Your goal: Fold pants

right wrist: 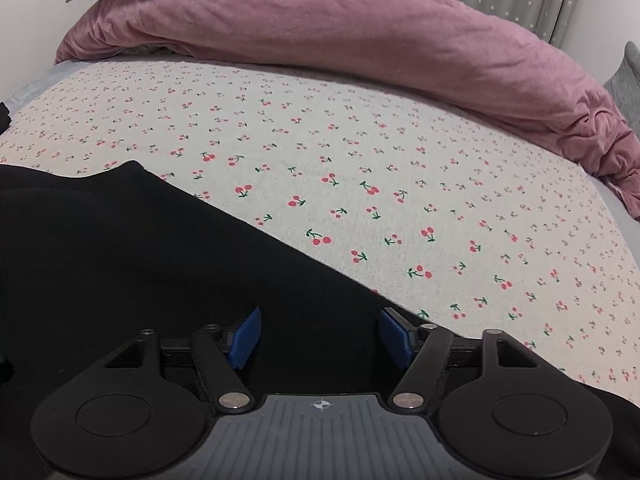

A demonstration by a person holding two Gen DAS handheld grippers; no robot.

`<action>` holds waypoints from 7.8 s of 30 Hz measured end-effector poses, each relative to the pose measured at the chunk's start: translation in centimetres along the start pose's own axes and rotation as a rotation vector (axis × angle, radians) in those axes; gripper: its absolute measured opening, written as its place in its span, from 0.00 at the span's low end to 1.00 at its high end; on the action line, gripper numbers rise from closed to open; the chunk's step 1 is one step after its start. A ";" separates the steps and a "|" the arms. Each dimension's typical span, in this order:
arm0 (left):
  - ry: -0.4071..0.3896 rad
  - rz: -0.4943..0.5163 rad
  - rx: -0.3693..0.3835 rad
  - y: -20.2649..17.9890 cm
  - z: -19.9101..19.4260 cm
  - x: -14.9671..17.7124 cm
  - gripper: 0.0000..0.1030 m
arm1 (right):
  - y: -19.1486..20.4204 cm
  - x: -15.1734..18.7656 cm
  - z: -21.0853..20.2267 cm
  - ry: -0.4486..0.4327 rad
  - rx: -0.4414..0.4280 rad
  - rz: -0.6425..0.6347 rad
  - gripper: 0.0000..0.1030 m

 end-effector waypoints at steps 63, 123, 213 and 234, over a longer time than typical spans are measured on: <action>-0.113 0.006 0.434 -5.7 -5.7 1.5 0.72 | -19.5 25.0 -13.1 -0.077 0.213 0.953 0.56; 0.101 -0.803 0.652 -3.9 7.7 -4.5 0.80 | 7.3 5.6 -11.5 -0.220 -0.576 0.147 0.54; 0.010 0.188 -0.152 12.6 0.1 -4.9 0.45 | 10.8 -5.9 -2.0 -0.272 -0.327 -0.474 0.04; -0.405 -0.110 -0.245 13.3 -7.0 -4.3 0.44 | 10.1 -4.5 -6.6 -0.464 -0.237 -0.272 0.32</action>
Point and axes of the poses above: each gripper's, at about its wrist camera, not at the fingertips, and z roughly the way its jaws point, y to its left, x to its underside, the point moved 7 cm from there along z, roughly the way its jaws point, and after that the axes turned 11 degrees about -z, right-handed, at the moved point
